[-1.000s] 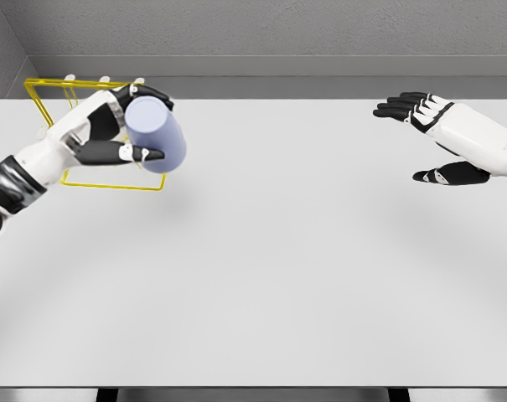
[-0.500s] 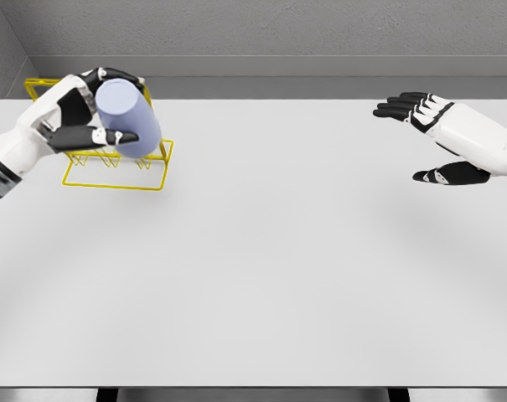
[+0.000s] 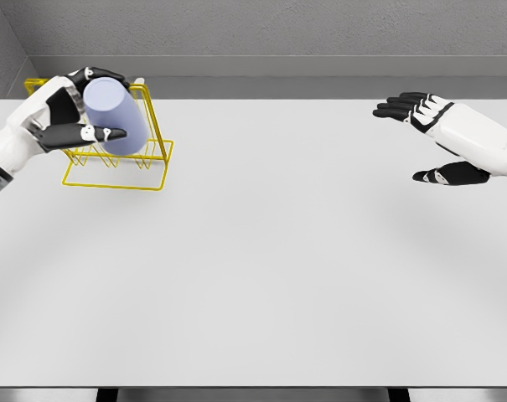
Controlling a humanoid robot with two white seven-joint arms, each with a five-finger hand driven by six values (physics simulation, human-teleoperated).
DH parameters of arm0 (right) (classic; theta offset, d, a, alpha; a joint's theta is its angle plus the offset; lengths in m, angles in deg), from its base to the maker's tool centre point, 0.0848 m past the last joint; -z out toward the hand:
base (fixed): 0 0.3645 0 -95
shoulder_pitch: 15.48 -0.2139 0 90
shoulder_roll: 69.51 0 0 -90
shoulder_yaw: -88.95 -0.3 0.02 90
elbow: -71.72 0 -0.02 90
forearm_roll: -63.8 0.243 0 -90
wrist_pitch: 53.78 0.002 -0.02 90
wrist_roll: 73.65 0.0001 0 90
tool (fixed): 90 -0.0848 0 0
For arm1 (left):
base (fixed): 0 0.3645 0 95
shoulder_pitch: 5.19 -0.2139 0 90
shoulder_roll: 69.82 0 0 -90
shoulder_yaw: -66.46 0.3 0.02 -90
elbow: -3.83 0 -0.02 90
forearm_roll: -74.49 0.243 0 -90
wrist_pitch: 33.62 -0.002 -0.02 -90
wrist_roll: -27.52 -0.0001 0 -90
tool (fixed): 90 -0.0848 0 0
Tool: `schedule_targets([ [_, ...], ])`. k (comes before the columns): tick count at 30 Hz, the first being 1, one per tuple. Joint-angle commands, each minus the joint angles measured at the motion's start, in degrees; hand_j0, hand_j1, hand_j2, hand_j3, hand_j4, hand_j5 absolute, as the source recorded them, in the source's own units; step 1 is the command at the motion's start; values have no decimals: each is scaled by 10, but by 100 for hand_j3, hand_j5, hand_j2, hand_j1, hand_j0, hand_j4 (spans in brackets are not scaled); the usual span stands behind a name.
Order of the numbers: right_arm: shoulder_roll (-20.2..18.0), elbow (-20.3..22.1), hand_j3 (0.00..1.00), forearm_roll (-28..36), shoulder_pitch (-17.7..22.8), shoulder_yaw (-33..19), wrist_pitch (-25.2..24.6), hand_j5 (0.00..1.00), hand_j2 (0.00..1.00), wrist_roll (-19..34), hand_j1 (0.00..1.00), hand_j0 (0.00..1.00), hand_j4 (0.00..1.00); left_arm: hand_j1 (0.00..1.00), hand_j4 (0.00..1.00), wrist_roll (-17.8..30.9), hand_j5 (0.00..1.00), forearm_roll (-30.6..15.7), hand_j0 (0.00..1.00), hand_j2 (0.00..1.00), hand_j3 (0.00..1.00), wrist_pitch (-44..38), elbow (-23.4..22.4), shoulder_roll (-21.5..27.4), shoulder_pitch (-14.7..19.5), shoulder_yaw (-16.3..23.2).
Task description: Place the cup on the cup holder with both arms
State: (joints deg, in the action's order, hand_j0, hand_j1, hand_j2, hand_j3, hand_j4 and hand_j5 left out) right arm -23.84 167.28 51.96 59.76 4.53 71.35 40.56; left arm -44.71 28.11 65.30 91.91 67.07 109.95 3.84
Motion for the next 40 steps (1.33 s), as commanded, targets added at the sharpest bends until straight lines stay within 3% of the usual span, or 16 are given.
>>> schedule_targets([
  [1, -1, 0, 100, 4, 0, 0, -1, 100, 100, 0, 100, 100, 100, 63, 63, 0, 63, -3, 63, 63, 63, 0, -4, 1, 0, 0],
  [7, -1, 2, 100, 4, 0, 1, -1, 100, 100, 0, 100, 100, 100, 64, 64, 0, 64, -3, 64, 64, 64, 0, -9, 1, 0, 0],
  [14, 2, 3, 100, 4, 0, 1, -1, 100, 100, 0, 100, 100, 100, 84, 84, 1, 84, -1, 84, 84, 84, 0, -12, 1, 1, -2],
  [28, 2, 0, 100, 3, 0, 0, -1, 100, 100, 0, 100, 100, 100, 87, 87, 1, 87, -1, 87, 87, 87, 0, -13, 8, 3, -4],
  [30, 2, 0, 100, 4, -1, 0, -1, 100, 100, 0, 100, 100, 100, 93, 93, 1, 93, -1, 93, 93, 93, 0, -6, 8, 3, -4],
  [32, 1, 0, 100, 3, -1, 0, -1, 100, 100, 0, 100, 100, 100, 94, 94, 1, 94, -1, 94, 94, 94, 30, -6, 12, 2, -4],
  [33, 2, 0, 100, 4, 0, 0, -1, 100, 100, 0, 100, 100, 100, 100, 100, 1, 100, 1, 100, 100, 100, 51, -5, 14, 0, -4],
  [38, 2, 0, 100, 4, 0, 0, -1, 100, 100, 0, 100, 100, 100, 100, 100, 1, 100, 2, 100, 100, 100, 225, -8, 44, -42, -4],
  [40, 1, 0, 100, 4, 0, 0, -1, 100, 100, 0, 100, 100, 100, 100, 100, 1, 100, 1, 100, 100, 100, 258, -11, 55, -54, -4],
])
